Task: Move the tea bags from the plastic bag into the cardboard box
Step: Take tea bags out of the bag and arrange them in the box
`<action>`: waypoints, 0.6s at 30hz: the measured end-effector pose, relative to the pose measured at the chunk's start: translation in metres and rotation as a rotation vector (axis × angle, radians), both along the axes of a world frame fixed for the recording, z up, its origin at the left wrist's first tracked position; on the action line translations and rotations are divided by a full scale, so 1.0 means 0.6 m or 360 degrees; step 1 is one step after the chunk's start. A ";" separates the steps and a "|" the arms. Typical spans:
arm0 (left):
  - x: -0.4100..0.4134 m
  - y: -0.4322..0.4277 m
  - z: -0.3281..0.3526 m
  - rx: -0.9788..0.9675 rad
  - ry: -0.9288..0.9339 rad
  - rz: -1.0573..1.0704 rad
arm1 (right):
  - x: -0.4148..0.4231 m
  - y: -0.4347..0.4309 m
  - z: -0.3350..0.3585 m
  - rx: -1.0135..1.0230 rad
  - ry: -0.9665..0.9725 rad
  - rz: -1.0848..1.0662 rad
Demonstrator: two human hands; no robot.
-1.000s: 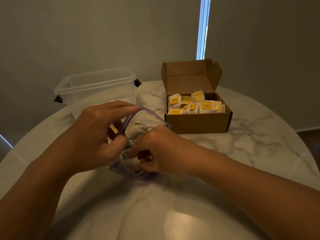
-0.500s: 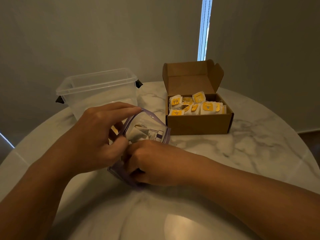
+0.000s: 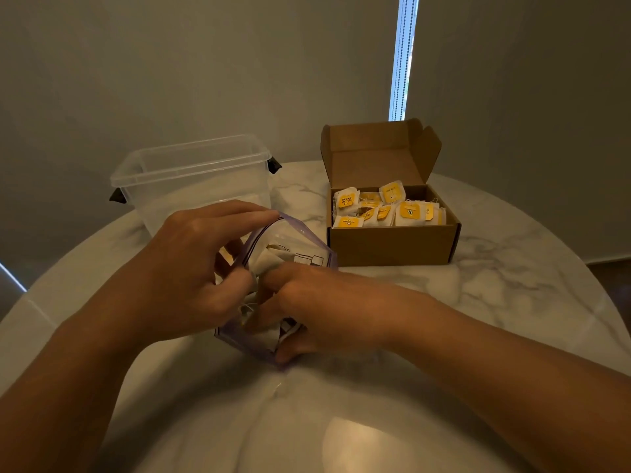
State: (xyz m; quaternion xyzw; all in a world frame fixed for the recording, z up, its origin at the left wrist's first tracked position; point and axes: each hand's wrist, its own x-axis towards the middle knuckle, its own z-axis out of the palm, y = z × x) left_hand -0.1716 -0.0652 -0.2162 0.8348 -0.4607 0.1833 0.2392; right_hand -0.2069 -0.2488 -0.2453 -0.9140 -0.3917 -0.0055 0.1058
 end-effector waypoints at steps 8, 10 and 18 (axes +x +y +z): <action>0.000 0.001 -0.002 0.0004 0.0012 0.0009 | 0.006 0.004 -0.016 0.0174 -0.0099 0.0061; 0.000 0.002 0.000 -0.0002 0.0013 0.0012 | 0.009 0.004 -0.017 0.0307 -0.0102 0.0034; 0.001 0.002 -0.001 0.0026 0.0019 0.0025 | 0.012 -0.078 0.044 0.1136 0.0390 -0.0244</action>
